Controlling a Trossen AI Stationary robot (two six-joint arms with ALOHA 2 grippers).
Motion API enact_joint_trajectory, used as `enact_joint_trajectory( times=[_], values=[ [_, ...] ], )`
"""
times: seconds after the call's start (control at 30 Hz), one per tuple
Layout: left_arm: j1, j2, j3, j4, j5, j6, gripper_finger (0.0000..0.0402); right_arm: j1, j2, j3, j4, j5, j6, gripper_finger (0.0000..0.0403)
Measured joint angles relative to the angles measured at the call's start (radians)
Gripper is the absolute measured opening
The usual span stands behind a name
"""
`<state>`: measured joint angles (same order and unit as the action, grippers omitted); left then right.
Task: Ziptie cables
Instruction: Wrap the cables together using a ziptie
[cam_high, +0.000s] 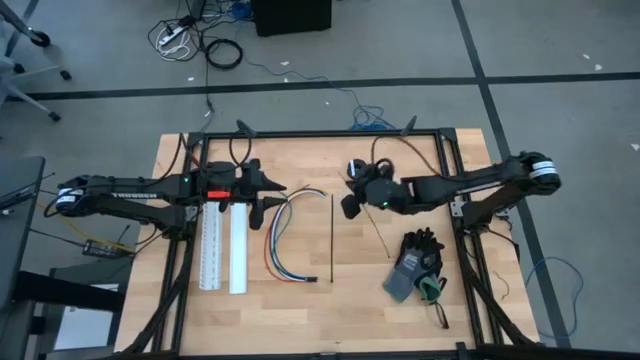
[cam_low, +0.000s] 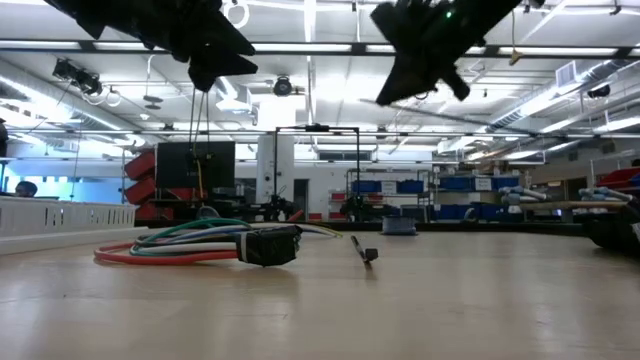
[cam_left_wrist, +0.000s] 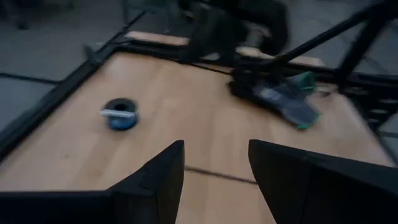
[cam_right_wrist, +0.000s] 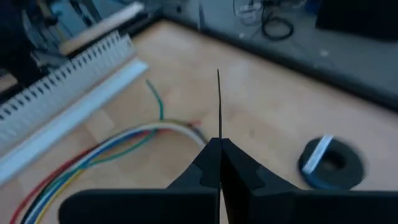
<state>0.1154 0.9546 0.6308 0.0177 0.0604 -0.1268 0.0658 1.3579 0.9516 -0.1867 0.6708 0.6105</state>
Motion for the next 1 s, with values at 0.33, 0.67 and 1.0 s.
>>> enact_joint_trajectory(
  times=[0.33, 0.67, 1.0],
  values=[
    [0.0, 0.002, -0.259, 0.609, 0.094, -0.106, 0.0173, -0.025, -0.108, -0.109, 0.418, -0.081, -0.186, 0.0],
    [-0.006, 0.212, -0.315, 1.061, 0.109, -0.218, 0.0173, -0.112, 0.099, -0.19, 1.185, -0.399, -0.193, 0.0],
    [-0.025, 0.409, -0.196, 1.162, 0.101, -0.19, 0.0172, -0.14, 0.297, -0.037, 1.314, -0.544, -0.159, 0.0]
  ],
)
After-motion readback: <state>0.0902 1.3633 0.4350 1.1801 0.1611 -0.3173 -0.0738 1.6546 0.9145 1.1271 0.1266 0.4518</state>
